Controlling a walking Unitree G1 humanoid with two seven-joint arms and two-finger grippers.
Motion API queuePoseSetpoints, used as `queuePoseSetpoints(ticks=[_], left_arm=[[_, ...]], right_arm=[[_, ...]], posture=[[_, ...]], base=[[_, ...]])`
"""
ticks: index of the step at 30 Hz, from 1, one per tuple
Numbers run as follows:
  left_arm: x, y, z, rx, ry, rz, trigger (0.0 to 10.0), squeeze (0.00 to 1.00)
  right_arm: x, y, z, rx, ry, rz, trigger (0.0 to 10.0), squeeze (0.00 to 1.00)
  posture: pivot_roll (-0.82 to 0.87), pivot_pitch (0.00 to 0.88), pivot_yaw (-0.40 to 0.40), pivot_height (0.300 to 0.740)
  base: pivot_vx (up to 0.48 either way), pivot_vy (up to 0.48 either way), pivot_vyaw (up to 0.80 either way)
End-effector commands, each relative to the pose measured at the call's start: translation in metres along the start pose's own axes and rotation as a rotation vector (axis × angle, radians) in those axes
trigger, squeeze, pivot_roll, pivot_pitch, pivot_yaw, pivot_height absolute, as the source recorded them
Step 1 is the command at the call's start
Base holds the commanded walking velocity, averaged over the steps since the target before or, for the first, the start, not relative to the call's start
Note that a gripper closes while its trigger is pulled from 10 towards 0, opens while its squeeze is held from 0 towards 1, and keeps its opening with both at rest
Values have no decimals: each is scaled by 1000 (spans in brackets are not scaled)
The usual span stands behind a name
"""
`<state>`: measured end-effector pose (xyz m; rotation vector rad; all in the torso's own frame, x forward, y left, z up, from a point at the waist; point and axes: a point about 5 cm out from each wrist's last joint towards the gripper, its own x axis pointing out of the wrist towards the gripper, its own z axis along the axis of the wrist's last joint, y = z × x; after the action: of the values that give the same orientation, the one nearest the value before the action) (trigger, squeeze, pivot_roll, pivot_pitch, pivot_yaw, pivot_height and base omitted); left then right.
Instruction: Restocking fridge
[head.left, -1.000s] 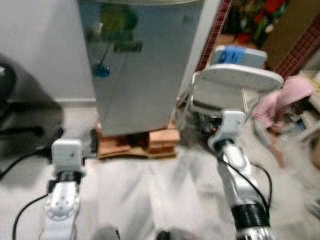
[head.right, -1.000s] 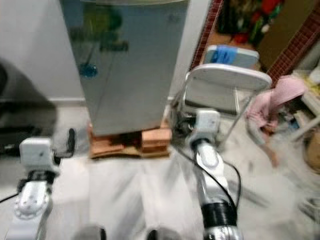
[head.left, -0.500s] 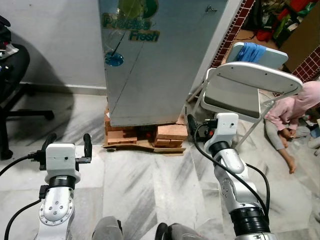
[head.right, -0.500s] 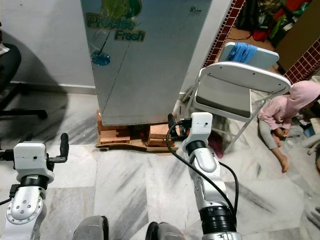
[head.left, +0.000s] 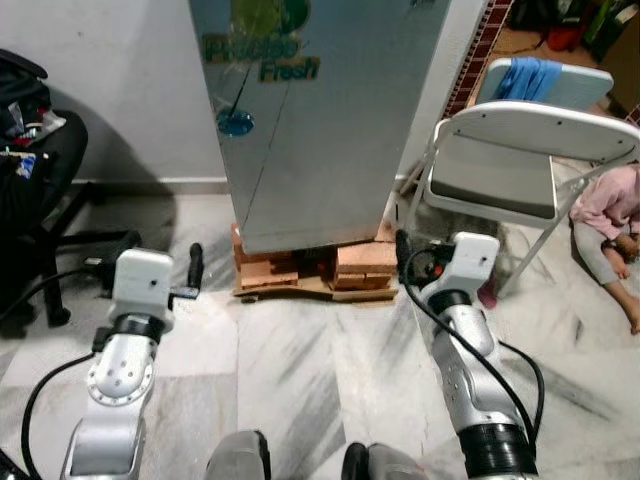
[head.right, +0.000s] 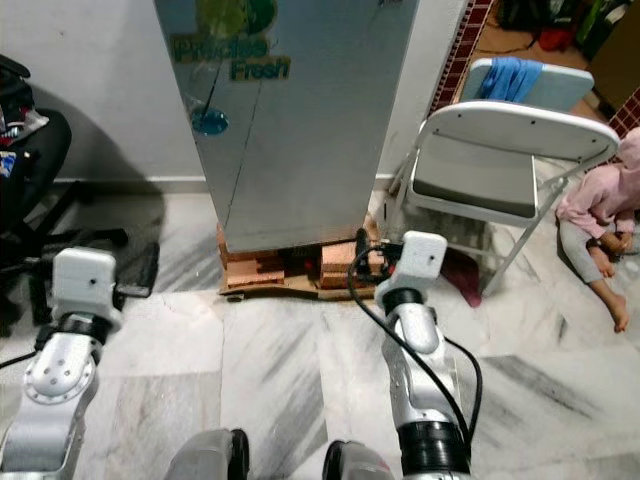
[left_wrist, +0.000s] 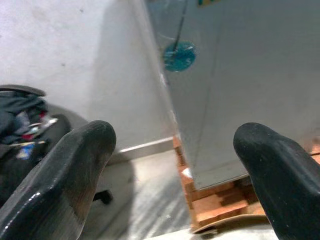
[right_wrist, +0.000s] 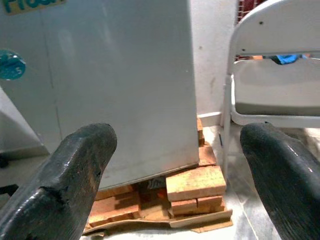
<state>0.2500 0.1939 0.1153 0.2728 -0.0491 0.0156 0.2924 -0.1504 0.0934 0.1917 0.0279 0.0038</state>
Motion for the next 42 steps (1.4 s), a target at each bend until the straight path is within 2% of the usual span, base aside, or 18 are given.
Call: queuePoseSetpoints(ticks=[1, 3, 8, 10, 16, 20, 23, 27, 30, 32, 36, 42], left_arm=[[1, -4, 1, -19, 3, -16, 10000, 0], [1, -12, 8, -60, -5, -29, 10000, 0], [-3, -17, 10, -61, -16, -50, 10000, 0], [-6, -15, 5, -67, -7, -44, 10000, 0], [-4, -14, 9, -71, -20, -49, 10000, 0], [-4, -11, 10, -73, -22, -47, 10000, 0], [-7, -10, 4, -49, -16, -69, 10000, 0], [-9, -8, -3, -41, 2, -79, 10000, 0], [-10, -6, -5, -31, 9, -76, 10000, 0], [-10, -5, -7, -37, 17, -72, 10000, 0], [-12, -6, -9, -32, 25, -73, 10000, 0], [-13, -9, -12, -45, 32, -67, 10000, 0]], right_arm=[[-3, -4, -1, 2, 7, -8, 10000, 0], [-4, -8, -6, 5, 38, -4, 10000, 0], [-3, -5, -7, 4, 43, 8, 10000, 0], [3, 2, -1, 8, 21, 35, 10000, 0], [9, 6, 6, -7, 4, 76, 10000, 0], [12, 5, 6, -8, 12, 64, 10000, 0], [14, 6, 6, -56, 16, 41, 10000, 0], [11, 10, 3, -24, 11, 65, 10000, 0], [7, 3, 0, -40, 18, 25, 10000, 0], [2, 2, -2, 14, 14, 43, 10000, 0], [0, 2, -6, 9, 34, 44, 10000, 0], [3, 5, -4, 4, 22, 53, 10000, 0]], posture=[[131, 107, -29, 740], [145, 117, -53, 740], [151, 123, -55, 740], [151, 129, -60, 740], [158, 141, -77, 740], [159, 141, -78, 740], [159, 137, -67, 740], [147, 125, -50, 740], [144, 125, -51, 740], [147, 125, -56, 740], [151, 125, -66, 740], [155, 110, -67, 740]], base=[[0, 480, -650], [0, 480, -725], [0, 480, -320], [0, 480, 0], [0, 480, -225], [0, 475, 0], [0, 456, 0], [0, 432, 0], [254, 406, 0], [323, 356, 0], [375, 296, 0], [427, 0, -800]])
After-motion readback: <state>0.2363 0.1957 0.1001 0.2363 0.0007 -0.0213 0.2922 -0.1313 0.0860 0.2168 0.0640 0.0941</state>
